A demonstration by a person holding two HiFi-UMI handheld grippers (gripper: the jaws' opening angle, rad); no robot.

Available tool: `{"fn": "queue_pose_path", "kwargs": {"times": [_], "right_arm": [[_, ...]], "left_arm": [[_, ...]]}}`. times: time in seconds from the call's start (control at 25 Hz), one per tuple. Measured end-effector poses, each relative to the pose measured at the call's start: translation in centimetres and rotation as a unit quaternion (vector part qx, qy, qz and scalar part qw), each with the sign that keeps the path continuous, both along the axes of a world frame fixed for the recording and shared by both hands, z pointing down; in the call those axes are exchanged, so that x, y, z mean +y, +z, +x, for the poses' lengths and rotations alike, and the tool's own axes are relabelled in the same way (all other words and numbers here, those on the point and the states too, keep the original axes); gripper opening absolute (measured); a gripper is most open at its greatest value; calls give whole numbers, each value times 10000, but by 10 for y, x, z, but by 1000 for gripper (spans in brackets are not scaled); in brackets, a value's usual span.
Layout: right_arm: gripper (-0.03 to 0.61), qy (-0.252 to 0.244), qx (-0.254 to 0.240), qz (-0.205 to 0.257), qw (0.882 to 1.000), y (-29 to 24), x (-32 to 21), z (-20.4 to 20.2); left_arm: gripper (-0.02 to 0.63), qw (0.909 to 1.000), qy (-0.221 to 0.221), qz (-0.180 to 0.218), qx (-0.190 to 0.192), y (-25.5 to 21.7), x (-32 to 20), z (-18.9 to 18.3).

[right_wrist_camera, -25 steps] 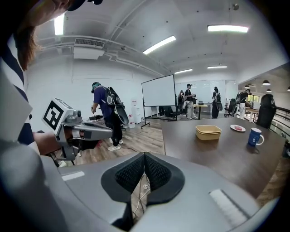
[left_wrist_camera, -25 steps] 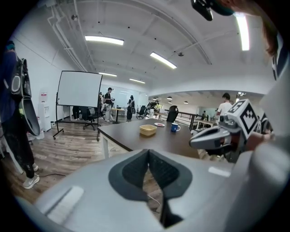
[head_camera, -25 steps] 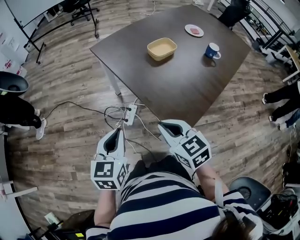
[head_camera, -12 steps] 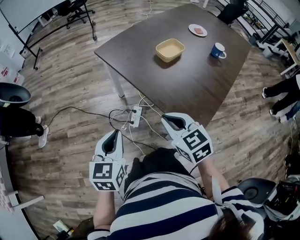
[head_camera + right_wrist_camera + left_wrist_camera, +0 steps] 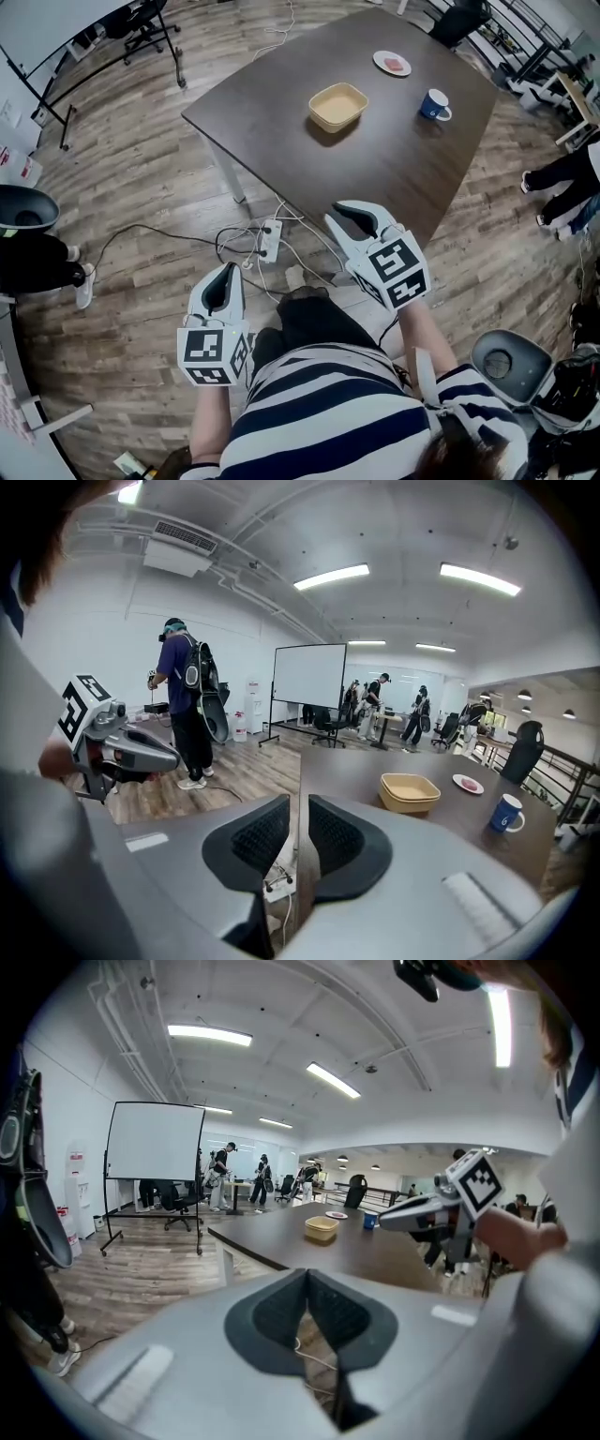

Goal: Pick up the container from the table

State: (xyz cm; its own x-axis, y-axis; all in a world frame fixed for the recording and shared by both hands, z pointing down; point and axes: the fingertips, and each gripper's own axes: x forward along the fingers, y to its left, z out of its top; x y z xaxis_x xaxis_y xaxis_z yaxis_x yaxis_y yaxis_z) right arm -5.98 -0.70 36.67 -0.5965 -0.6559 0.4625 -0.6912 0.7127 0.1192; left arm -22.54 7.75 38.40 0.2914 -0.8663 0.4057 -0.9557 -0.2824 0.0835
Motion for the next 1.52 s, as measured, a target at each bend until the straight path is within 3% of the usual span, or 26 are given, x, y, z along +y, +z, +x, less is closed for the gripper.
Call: {"fn": "queue_pose_path", "kwargs": {"times": [0.4,0.8,1.08,1.52], "right_arm": [[106,286,338,327,9985,-17,-86,4],[112,535,599,256,9964,-4,-172,24],[112,562,716,186,9957,22,-226,29],[112,413,1114,-23,9929,77,-293,38]], "left_arm": [[0,9992,377,104,35,-10,-94,8],[0,9980,638,-11,-2,-5,-186,28],[0,9970,684,-277,240,7,-234,37],[0,9959,770,-465,-33,36,-301,58]]}}
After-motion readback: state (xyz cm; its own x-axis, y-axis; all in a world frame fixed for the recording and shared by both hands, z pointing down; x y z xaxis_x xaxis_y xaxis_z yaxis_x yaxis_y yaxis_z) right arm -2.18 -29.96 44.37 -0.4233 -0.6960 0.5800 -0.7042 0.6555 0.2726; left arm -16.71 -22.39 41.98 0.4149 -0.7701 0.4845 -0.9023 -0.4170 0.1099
